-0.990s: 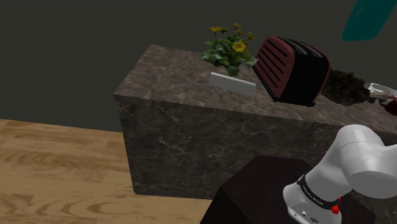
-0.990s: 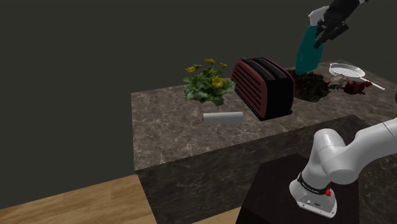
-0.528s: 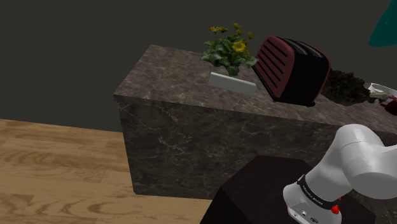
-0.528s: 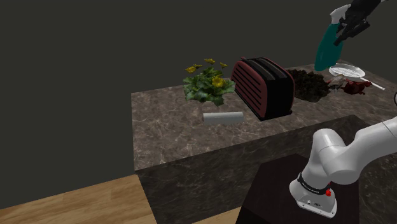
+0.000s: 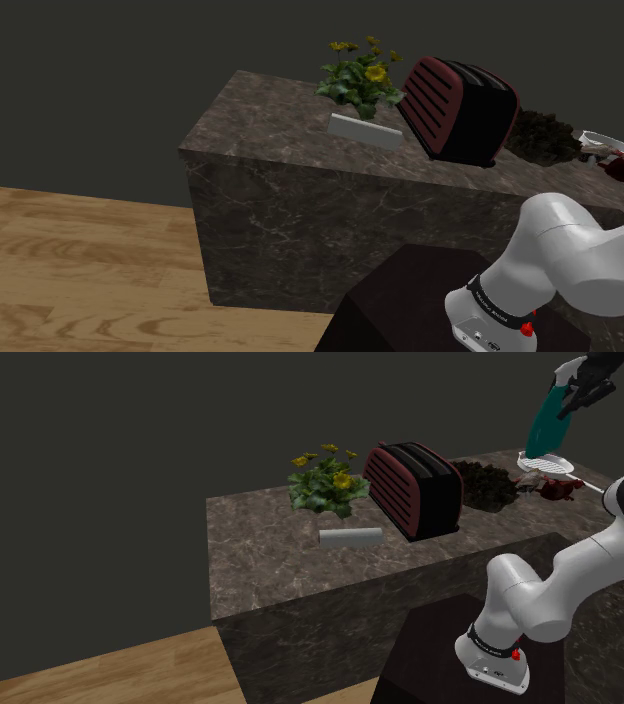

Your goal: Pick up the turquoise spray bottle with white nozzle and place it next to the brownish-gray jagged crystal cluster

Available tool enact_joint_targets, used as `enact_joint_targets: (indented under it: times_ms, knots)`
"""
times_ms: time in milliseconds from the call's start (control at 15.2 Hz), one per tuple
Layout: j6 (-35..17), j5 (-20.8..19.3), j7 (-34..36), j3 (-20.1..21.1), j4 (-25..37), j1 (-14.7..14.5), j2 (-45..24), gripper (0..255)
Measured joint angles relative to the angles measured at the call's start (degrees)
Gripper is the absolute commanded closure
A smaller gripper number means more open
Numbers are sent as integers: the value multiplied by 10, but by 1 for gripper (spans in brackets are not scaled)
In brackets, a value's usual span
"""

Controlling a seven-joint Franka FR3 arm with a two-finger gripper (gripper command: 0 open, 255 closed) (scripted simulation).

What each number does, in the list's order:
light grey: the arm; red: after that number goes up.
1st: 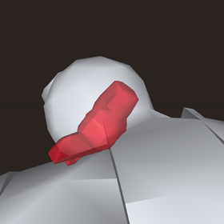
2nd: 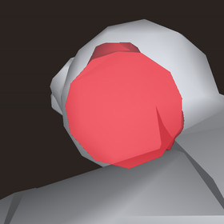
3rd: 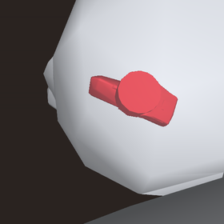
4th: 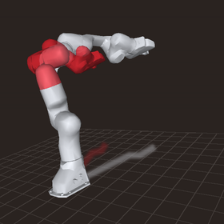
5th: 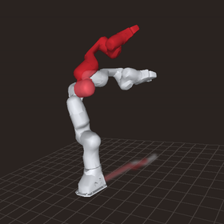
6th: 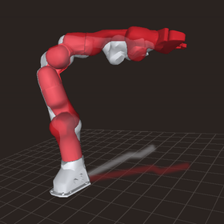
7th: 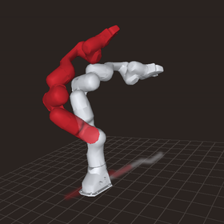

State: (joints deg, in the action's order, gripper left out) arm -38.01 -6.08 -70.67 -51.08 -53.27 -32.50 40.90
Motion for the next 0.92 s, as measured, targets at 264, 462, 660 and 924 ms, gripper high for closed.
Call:
enact_joint_targets:
  times_ms: [264, 462, 660, 924]
  knots:
    - [16, -28, -31, -20, 16, -10, 10, 255]
    - [-19, -33, -34, 9, -64, 36, 44, 255]
    - [-49, -40, -36, 26, -129, 66, 73, 255]
    - [-86, -48, -36, 45, -210, 100, 110, 255]
